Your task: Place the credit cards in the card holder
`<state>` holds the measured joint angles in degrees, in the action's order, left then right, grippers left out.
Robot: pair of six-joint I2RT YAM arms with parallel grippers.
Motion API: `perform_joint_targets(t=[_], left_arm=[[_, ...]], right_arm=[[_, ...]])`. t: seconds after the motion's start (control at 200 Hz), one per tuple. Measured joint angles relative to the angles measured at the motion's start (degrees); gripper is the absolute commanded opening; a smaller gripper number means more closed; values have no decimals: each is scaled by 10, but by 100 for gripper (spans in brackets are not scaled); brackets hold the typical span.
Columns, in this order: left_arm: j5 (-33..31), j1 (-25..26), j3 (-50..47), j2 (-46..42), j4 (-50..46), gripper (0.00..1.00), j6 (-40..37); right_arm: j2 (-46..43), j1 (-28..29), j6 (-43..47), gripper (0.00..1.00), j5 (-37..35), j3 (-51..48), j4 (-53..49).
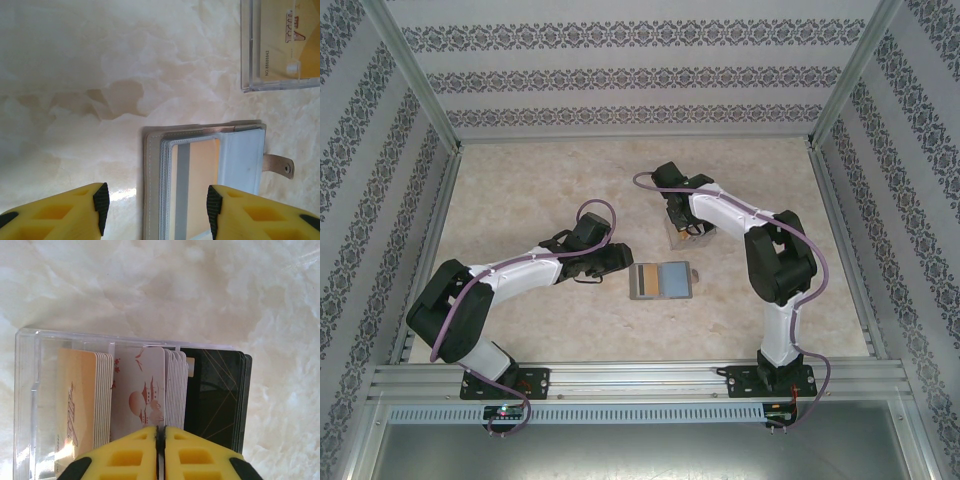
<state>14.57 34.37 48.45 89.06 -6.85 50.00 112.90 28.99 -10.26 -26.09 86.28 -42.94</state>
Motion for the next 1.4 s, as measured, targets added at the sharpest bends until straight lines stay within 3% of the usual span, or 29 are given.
perform_joint_targets(t=[0.575,0.789,1.144,1.399], left_arm=[[2,0,0,2,0,56,2],[14,0,0,2,3,61,6],[109,-26,0,15,141,64,75],[185,-33,7,72,280,68,144]], right_arm=[[-42,-4,-7,2,44,-6,-1],[-114,-22,-40,3,94,-35,-1],[-282,-122,-143,2,313,-152,77],[-328,-129,-251,2,487,-247,176]])
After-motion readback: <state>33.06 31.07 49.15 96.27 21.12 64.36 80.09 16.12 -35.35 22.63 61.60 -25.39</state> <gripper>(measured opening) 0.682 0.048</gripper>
